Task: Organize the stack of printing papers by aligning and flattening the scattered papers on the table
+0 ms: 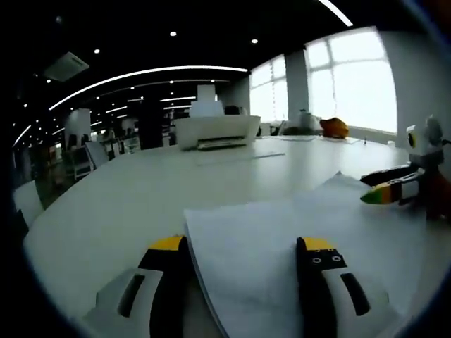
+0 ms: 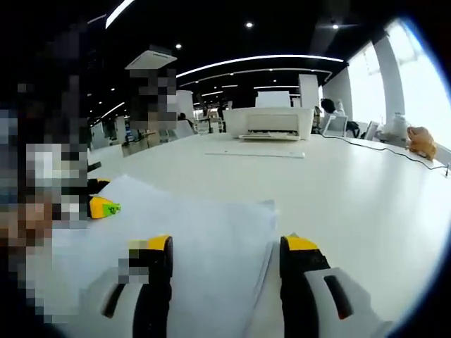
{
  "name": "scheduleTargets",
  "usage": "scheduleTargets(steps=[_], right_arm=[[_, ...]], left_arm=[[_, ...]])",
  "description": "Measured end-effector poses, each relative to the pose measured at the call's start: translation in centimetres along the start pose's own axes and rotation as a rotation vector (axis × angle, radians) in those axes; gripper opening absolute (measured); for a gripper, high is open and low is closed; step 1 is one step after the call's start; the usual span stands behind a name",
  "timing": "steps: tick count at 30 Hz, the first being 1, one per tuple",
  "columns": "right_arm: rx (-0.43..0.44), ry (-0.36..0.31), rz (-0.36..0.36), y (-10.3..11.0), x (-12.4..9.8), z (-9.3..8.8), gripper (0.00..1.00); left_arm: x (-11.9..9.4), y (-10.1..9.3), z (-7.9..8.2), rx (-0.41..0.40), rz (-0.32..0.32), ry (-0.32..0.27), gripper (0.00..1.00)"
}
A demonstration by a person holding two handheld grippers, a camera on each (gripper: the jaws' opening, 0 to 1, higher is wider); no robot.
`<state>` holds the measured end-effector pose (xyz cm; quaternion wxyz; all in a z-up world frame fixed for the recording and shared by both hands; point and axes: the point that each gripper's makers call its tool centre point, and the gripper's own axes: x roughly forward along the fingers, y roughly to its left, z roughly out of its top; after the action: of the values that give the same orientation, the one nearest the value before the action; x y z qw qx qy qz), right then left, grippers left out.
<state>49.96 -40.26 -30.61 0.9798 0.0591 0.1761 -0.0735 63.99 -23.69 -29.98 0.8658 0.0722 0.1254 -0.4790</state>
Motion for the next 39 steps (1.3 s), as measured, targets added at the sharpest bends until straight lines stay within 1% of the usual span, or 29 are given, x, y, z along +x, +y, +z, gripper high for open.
scheduleTargets(steps=[4,7,10,12,13,14,16,18,21,25,30,34,37,39], right_arm=[[0.005,-0.004,0.007,0.1,0.0,0.0,0.59],[0.016,-0.007,0.008,0.0,-0.1,0.1,0.61],[0.023,-0.018,0.006,-0.1,-0.2,0.3,0.63],[0.02,-0.021,0.003,-0.1,-0.2,0.3,0.65],[0.016,-0.022,0.0,-0.2,-0.2,0.3,0.67],[0.013,-0.023,-0.003,-0.2,-0.2,0.3,0.72],[-0.001,-0.041,-0.03,-0.7,-0.3,0.6,0.78],[0.005,-0.043,-0.034,-0.8,-0.4,0.6,0.79],[0.009,-0.044,-0.036,-0.9,-0.4,0.7,0.81],[-0.011,-0.041,-0.065,-1.4,-0.4,0.6,0.88],[0.007,-0.049,-0.057,-1.3,-0.5,0.8,0.9],[0.023,-0.067,-0.083,-2.0,-0.9,1.1,0.9],[0.061,-0.082,-0.092,-2.6,-1.3,1.4,0.9],[0.089,-0.097,-0.082,-2.7,-1.5,1.6,0.9]], left_arm=[[0.0,0.2,0.4,-0.031,0.001,-0.018,0.71],[-0.2,0.3,0.6,-0.038,0.011,-0.033,0.72],[-0.2,0.7,1.0,-0.04,0.024,-0.059,0.76],[-0.3,0.7,1.0,-0.042,0.025,-0.061,0.76],[-0.4,0.7,1.0,-0.043,0.025,-0.062,0.76],[-0.4,0.6,1.0,-0.043,0.025,-0.062,0.77],[-0.5,0.8,1.1,-0.037,0.031,-0.068,0.81],[-0.6,1.1,1.2,-0.021,0.049,-0.076,0.85],[-0.8,1.4,1.3,-0.028,0.06,-0.086,0.87],[-0.9,1.4,1.4,-0.033,0.065,-0.089,0.91],[-1.1,1.4,1.4,-0.035,0.062,-0.092,0.96],[-1.2,1.5,1.3,-0.036,0.065,-0.092,0.97],[-1.3,1.5,1.3,-0.04,0.061,-0.089,0.97],[-1.5,1.5,1.3,-0.041,0.056,-0.091,0.97]])
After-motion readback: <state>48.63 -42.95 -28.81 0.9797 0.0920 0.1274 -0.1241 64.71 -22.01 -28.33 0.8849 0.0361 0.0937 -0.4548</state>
